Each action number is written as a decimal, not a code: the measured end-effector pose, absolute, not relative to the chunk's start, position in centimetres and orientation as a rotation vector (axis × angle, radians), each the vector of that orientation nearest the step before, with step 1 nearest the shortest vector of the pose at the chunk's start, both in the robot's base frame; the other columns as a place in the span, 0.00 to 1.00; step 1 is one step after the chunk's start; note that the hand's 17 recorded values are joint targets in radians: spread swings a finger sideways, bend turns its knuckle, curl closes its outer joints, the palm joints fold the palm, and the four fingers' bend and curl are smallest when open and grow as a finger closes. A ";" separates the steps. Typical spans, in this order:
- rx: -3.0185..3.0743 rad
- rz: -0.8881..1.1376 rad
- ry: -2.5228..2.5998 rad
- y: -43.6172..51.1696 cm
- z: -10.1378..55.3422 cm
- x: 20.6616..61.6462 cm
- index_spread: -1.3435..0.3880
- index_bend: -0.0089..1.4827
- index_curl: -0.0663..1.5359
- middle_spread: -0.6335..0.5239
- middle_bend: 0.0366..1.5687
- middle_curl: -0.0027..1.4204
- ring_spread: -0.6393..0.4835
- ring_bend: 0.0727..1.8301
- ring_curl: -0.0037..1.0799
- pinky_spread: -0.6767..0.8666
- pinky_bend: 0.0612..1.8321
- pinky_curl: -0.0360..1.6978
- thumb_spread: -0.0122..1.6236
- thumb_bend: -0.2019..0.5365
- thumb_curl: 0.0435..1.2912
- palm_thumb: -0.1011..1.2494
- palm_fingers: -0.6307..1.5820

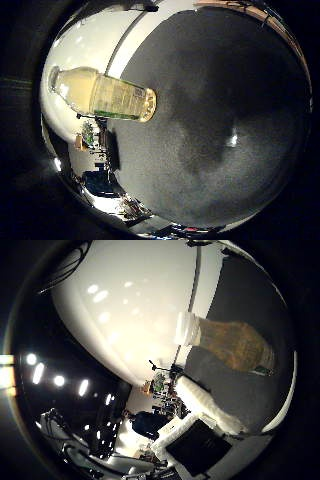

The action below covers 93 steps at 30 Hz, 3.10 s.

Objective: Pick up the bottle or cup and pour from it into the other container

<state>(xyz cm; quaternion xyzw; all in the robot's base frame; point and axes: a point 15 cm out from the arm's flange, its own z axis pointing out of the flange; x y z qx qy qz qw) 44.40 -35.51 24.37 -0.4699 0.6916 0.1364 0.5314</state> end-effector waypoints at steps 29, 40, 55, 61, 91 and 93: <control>-1.250 0.399 1.610 -29.5 24.3 48.8 0.66 0.13 0.24 0.54 0.22 0.26 0.65 0.31 0.21 0.65 0.43 0.01 0.65 0.25 0.28 0.59 0.47; -1.281 0.420 1.605 -28.1 24.3 49.4 0.62 0.18 0.29 0.46 0.37 0.33 0.49 0.46 0.26 0.36 0.49 0.02 0.63 0.25 0.29 0.65 0.74; -1.382 0.494 1.650 -25.5 24.0 49.3 0.66 0.69 0.50 0.46 0.76 0.47 0.43 0.72 0.49 0.27 0.77 0.22 0.55 0.28 0.42 0.89 0.86; -1.445 0.471 1.648 -24.9 25.5 49.2 0.67 0.77 0.51 0.46 0.83 0.49 0.43 0.76 0.53 0.31 0.82 0.29 0.51 0.26 0.51 0.94 0.83; -2.204 0.270 1.820 -8.8 38.7 46.3 0.67 0.80 0.50 0.46 0.86 0.47 0.43 0.79 0.55 0.31 0.76 0.47 0.47 0.25 0.68 0.89 0.82; -2.274 0.234 1.829 -7.3 39.1 46.2 0.67 0.80 0.50 0.46 0.86 0.47 0.43 0.79 0.55 0.31 0.75 0.48 0.47 0.25 0.69 0.89 0.82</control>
